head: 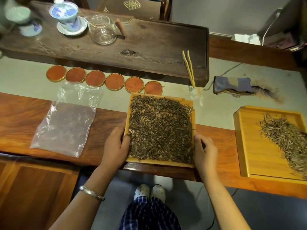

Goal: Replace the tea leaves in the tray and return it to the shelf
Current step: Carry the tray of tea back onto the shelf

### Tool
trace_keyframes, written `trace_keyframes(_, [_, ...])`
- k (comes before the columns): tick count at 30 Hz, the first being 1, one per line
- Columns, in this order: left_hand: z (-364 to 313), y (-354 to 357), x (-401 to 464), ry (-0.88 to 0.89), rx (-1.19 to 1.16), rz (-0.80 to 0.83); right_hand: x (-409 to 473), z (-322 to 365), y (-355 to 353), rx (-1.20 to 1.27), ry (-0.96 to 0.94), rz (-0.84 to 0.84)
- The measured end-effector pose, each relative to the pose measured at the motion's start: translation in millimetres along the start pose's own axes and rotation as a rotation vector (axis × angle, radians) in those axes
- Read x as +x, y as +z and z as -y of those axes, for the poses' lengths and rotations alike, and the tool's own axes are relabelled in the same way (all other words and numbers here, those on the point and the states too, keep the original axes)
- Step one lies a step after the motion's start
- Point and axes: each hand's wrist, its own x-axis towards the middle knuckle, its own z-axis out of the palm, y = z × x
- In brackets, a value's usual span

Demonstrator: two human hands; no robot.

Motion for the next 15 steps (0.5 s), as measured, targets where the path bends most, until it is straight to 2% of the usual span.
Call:
trace_keyframes(3, [-3, -10, -8, -0.065, -0.101, -0.038, -1, 11, 2, 0.140, 0.060, -0.003])
trace_keyframes(7, [-8, -38, -17, -0.137, -0.270, -0.069, -11, 41, -4, 0.287, 0.052, 0.057])
trace_keyframes(11, [-21, -86, -23, -0.172, -0.466, -0.142, -20, 86, -9, 0.418, 0.117, 0.195])
trace_keyframes(15, [-33, -153, -35, -0.212, -0.559, -0.213, -34, 147, 1, 0.441, 0.044, 0.386])
